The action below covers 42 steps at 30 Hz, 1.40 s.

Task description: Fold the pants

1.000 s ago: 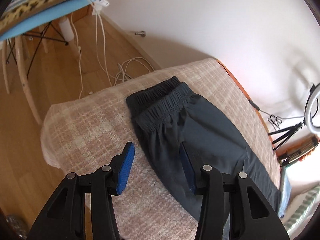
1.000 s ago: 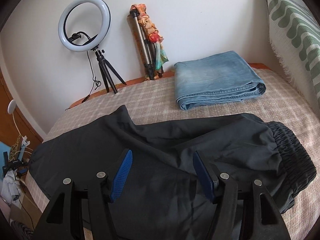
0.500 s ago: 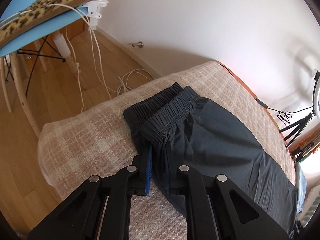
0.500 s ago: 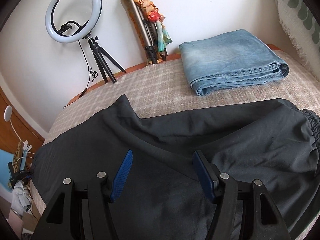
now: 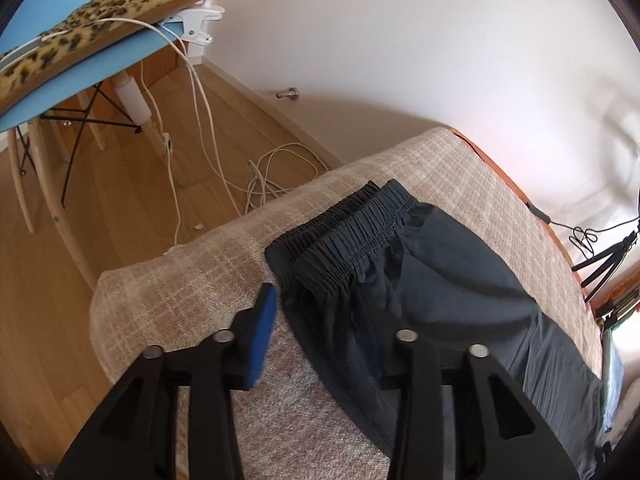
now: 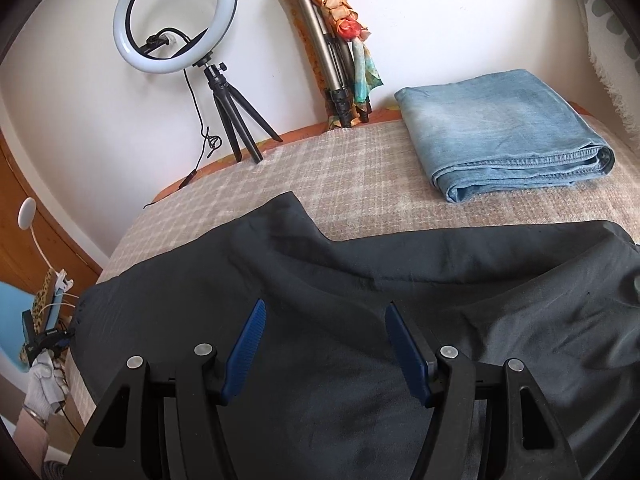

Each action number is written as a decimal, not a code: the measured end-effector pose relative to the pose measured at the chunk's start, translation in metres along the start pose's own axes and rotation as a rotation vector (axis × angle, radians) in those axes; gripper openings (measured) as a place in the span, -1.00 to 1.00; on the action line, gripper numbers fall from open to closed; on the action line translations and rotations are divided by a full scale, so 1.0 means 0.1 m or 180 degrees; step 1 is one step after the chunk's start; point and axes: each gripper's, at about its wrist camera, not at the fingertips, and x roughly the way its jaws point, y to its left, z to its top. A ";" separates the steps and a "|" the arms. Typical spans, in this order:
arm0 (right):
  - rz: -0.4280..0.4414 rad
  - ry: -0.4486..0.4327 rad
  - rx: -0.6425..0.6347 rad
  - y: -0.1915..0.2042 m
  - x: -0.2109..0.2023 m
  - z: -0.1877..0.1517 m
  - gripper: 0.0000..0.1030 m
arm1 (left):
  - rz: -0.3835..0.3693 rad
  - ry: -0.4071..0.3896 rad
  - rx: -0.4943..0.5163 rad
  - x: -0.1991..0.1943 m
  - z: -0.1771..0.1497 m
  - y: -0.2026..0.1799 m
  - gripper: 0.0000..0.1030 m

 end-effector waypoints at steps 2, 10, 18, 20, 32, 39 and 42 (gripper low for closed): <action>0.0030 0.0002 0.0077 -0.04 0.00 0.01 0.28 | 0.0041 -0.0070 -0.0055 -0.01 0.02 0.04 0.05; 0.0001 0.0046 -0.0001 0.02 0.03 -0.01 0.28 | -0.0031 -0.0067 -0.0073 0.19 0.10 0.06 0.05; -0.0044 0.0137 -0.0001 0.02 0.11 -0.01 0.28 | 0.0042 -0.0144 0.0105 0.22 0.05 -0.05 -0.39; -0.0049 0.0133 -0.0009 0.02 0.11 -0.01 0.27 | 0.0087 -0.0178 0.0167 0.20 0.05 -0.09 -0.49; -0.0058 0.0094 0.0027 0.00 0.07 -0.01 0.28 | 0.0245 -0.0558 0.0620 -0.11 -0.01 -0.48 -0.70; -0.0020 0.0088 0.0023 0.02 0.06 0.00 0.27 | 0.0120 -0.0889 0.1424 -0.45 -0.27 -1.16 -0.71; 0.0014 0.0077 0.0030 0.02 0.05 0.00 0.28 | 0.0006 -0.0941 0.1814 -0.54 -0.50 -1.51 -0.71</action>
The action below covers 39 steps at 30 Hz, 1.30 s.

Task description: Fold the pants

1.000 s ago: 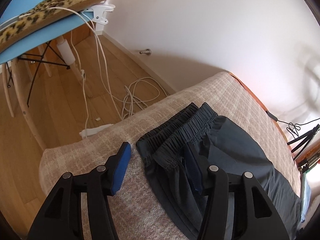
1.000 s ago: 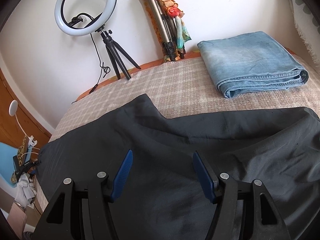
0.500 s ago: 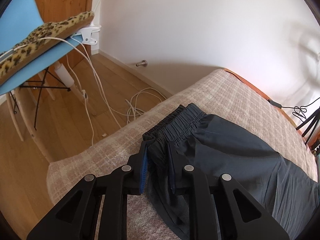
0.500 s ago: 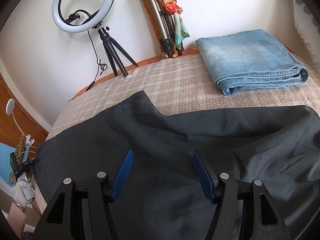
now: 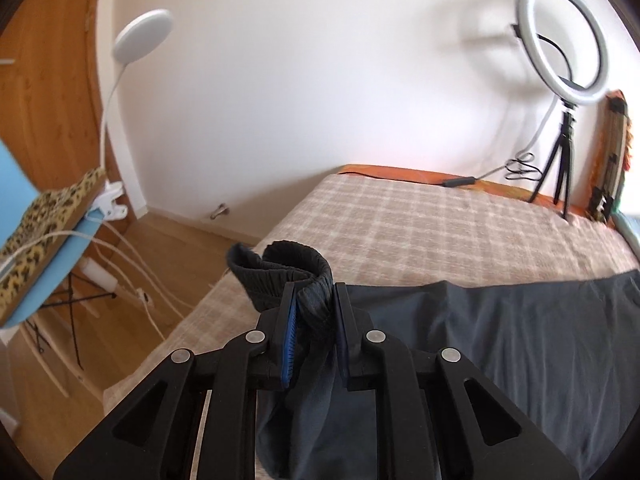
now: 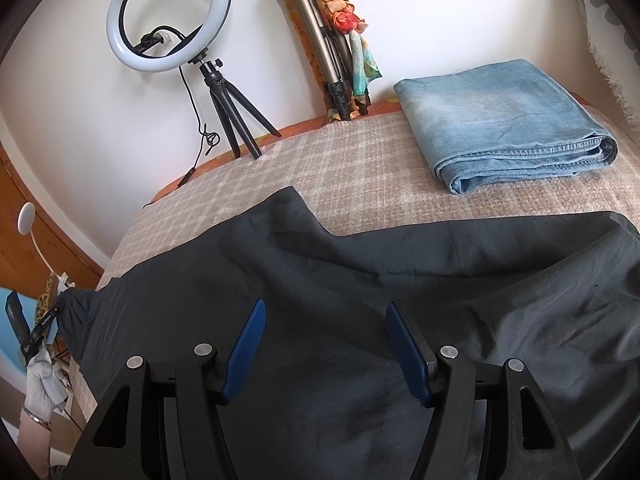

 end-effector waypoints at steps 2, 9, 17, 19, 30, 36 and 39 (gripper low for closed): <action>0.0026 -0.0004 0.0007 0.00 -0.01 0.00 0.28 | -0.0095 -0.0013 0.0224 -0.05 -0.03 -0.26 -0.71; 0.0076 -0.0016 0.0002 0.01 -0.04 0.00 0.28 | -0.0302 0.0070 0.0479 -0.09 -0.13 -0.66 -0.72; 0.0457 0.0228 -0.0128 0.26 0.03 0.00 0.30 | -0.0421 -0.0109 0.1516 -0.47 -0.52 -1.42 -0.72; 0.0685 0.0364 -0.0215 0.46 0.10 0.05 0.30 | -0.0428 -0.0089 0.1671 -0.48 -0.60 -1.50 -0.72; 0.1922 0.1464 -0.0520 2.21 1.17 0.17 0.49 | -0.0451 -0.0219 0.1875 -0.57 -0.79 -1.60 -0.72; 0.2175 0.2042 -0.0349 2.80 1.81 -0.05 0.51 | -0.0411 -0.0296 0.2133 -0.63 -0.91 -1.69 -0.71; 0.2146 0.2104 -0.0493 3.03 1.89 -0.12 0.53 | -0.0452 -0.0286 0.2158 -0.62 -0.92 -1.72 -0.71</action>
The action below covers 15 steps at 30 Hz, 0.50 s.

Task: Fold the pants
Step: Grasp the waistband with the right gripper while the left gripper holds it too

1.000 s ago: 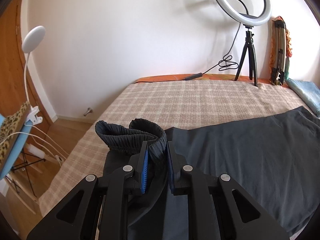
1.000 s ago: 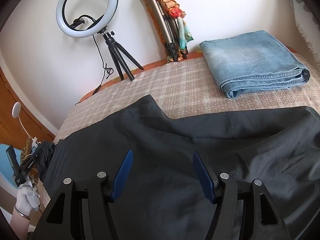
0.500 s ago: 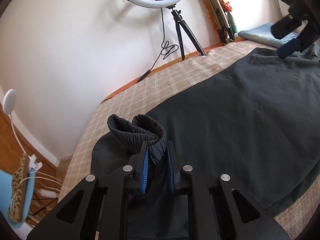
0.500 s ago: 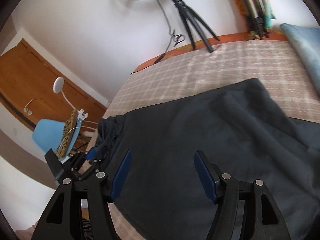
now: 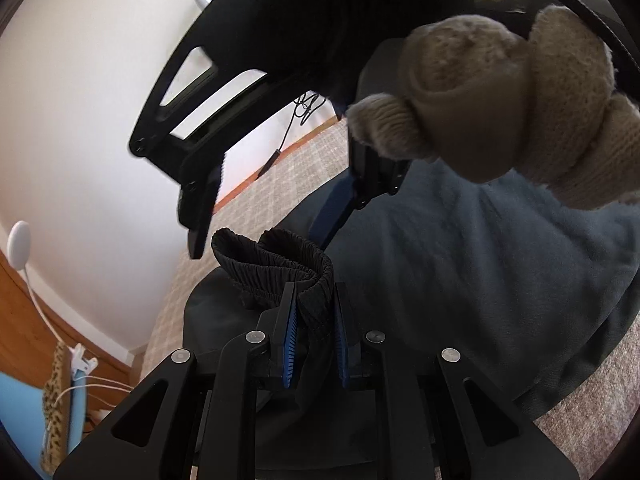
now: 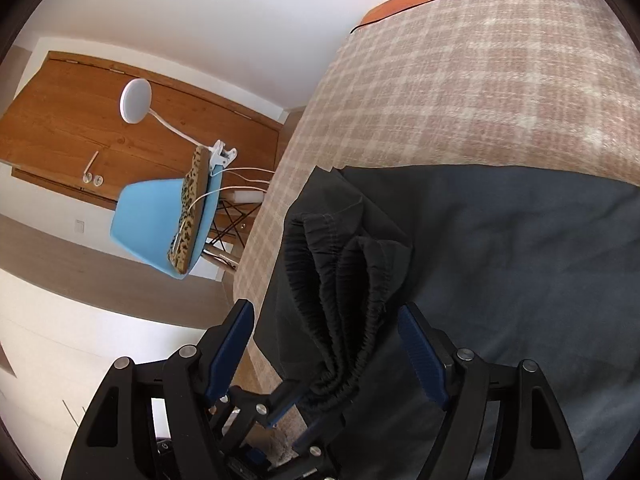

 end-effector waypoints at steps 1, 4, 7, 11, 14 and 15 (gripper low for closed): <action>-0.0026 0.0039 -0.0036 0.04 0.05 0.02 0.54 | -0.0009 0.0004 0.0001 0.00 0.00 0.01 -0.71; -0.0268 0.0134 -0.0182 0.17 0.18 0.09 0.55 | -0.0043 0.0013 -0.0019 0.01 -0.01 0.03 -0.71; -0.0559 0.0269 -0.0264 0.23 0.35 0.17 0.52 | -0.0078 0.0032 -0.0054 0.00 -0.01 0.06 -0.71; -0.0797 0.0331 -0.0260 0.19 0.44 0.23 -0.34 | -0.0314 0.0150 -0.0460 0.03 0.01 0.29 -0.69; -0.0709 0.0180 -0.0300 0.22 0.36 0.22 -0.58 | -0.0638 0.0210 -0.1022 0.05 0.01 0.57 -0.69; -0.0678 0.0113 -0.0308 0.21 0.28 0.19 -0.62 | -0.0720 0.0203 -0.1171 0.05 0.01 0.64 -0.69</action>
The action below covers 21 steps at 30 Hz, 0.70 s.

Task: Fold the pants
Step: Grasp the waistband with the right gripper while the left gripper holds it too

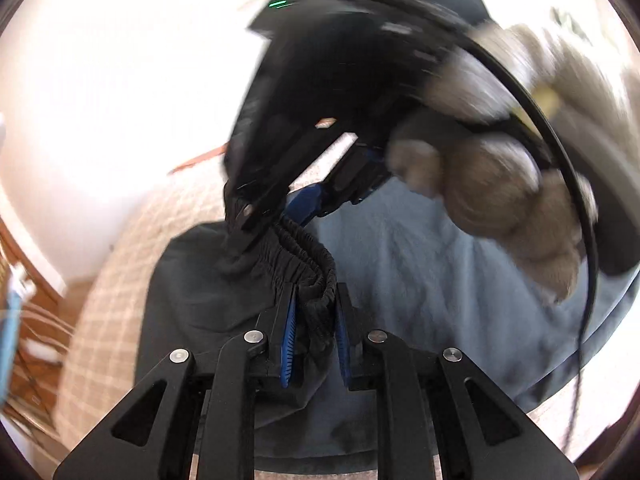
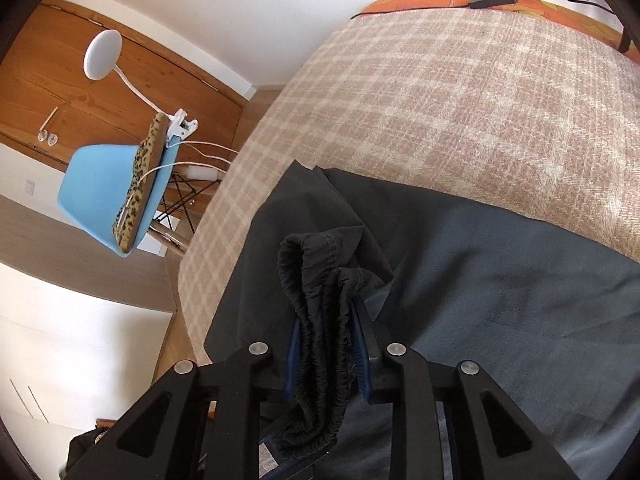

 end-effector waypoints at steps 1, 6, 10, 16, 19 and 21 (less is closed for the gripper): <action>0.0026 -0.0065 0.0008 -0.01 -0.05 -0.02 -0.64 | -0.0066 -0.0023 -0.0112 -0.02 0.02 0.05 -0.69; 0.0249 -0.0345 0.0227 -0.10 -0.33 -0.07 -0.67 | -0.0248 -0.0182 -0.0409 -0.17 0.13 0.18 -0.70; 0.0344 -0.0454 0.0316 -0.16 -0.50 -0.15 -0.67 | -0.0391 -0.0199 -0.0517 -0.23 0.16 0.15 -0.70; 0.0317 -0.0574 0.0341 -0.22 -0.76 -0.35 -0.67 | -0.0558 -0.0217 -0.0488 -0.29 0.20 -0.12 -0.71; 0.0244 -0.0627 0.0339 -0.29 -0.91 -0.48 -0.67 | -0.0675 -0.0221 -0.0479 -0.34 0.21 -0.34 -0.71; 0.0206 -0.0657 0.0360 -0.37 -1.02 -0.58 -0.67 | -0.0739 -0.0223 -0.0445 -0.33 0.23 -0.48 -0.71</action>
